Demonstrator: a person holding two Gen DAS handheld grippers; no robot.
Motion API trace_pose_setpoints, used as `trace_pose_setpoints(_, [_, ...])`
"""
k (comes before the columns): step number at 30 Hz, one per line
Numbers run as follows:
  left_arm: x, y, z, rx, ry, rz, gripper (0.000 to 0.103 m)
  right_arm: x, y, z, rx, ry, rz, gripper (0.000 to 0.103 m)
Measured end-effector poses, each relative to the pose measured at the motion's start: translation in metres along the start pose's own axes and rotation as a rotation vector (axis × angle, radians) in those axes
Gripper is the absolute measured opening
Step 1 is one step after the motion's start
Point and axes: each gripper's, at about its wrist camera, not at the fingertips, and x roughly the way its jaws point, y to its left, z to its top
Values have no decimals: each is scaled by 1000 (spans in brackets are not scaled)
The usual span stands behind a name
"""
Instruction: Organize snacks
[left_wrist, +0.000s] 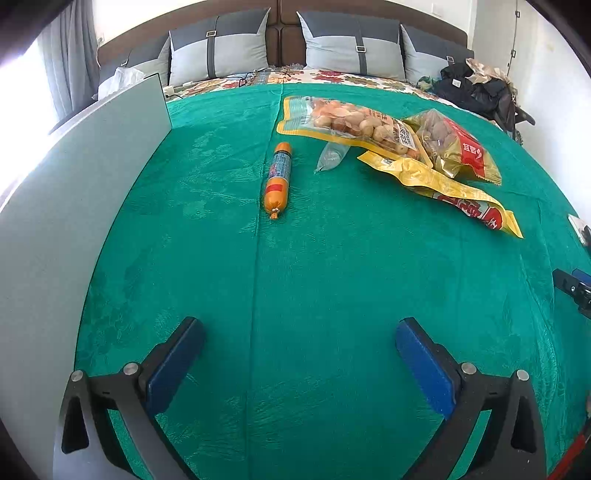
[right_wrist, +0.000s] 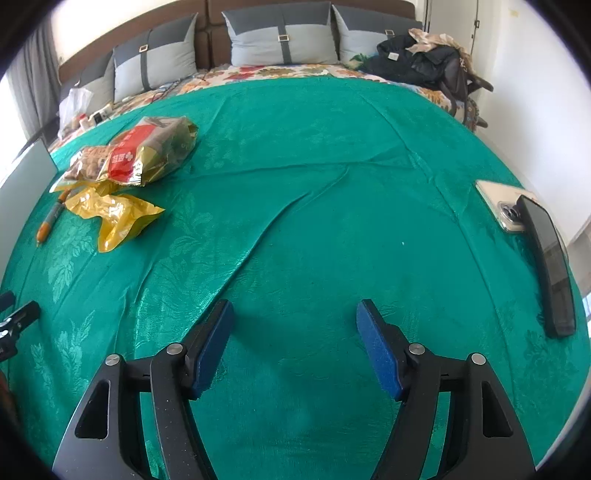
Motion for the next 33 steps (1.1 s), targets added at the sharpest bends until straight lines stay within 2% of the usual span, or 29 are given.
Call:
trace_pose_setpoints(4, [1, -1, 1, -2, -2, 5, 103, 1, 4, -2, 4, -17, -5, 84])
trace_pose_setpoints(10, [1, -1, 1, -2, -2, 6, 103, 2, 3, -3, 8, -22, -4, 86])
trace_pose_setpoints(33, [1, -1, 0, -2, -2, 5, 103, 3, 4, -2, 8, -23, -3, 88])
